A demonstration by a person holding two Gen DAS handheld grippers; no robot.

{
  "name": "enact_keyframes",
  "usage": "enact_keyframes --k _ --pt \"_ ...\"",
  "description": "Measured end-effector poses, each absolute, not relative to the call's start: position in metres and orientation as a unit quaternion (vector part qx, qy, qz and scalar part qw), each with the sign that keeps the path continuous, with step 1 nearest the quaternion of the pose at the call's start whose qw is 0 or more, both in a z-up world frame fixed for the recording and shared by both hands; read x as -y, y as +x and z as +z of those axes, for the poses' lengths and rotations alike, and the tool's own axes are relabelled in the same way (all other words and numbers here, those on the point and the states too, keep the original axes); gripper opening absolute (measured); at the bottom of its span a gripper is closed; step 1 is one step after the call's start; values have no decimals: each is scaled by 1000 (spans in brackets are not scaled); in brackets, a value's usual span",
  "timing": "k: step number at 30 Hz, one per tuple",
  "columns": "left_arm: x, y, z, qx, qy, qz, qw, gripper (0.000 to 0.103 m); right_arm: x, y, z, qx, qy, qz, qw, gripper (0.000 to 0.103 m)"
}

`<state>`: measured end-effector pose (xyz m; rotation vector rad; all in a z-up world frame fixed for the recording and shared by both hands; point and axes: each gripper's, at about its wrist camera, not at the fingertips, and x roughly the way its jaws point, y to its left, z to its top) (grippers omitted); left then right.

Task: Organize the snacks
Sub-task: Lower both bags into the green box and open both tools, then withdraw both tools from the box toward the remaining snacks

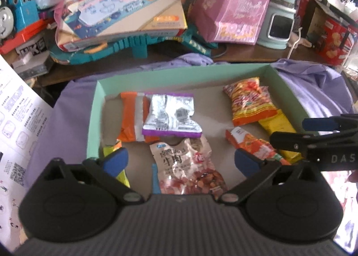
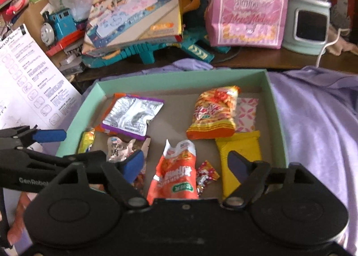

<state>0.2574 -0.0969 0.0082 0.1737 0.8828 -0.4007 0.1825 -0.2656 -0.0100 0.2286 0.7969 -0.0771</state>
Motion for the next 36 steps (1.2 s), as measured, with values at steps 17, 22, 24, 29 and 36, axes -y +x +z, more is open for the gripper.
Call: enact_keyframes --k 17,22,24,29,36 --pt "91 161 56 -393 97 -210 890 103 263 75 39 -339 98 -59 934 103" --pt "81 134 48 -409 93 -205 884 103 264 39 33 -344 104 -60 931 103" --pt "74 123 41 -419 86 -199 882 103 264 26 27 -348 109 -60 929 103" --pt "57 101 17 -448 66 -181 873 103 255 -8 -2 -345 90 -62 932 103" --pt "44 88 -15 -485 38 -149 861 103 239 -21 -28 -363 21 -36 931 103"
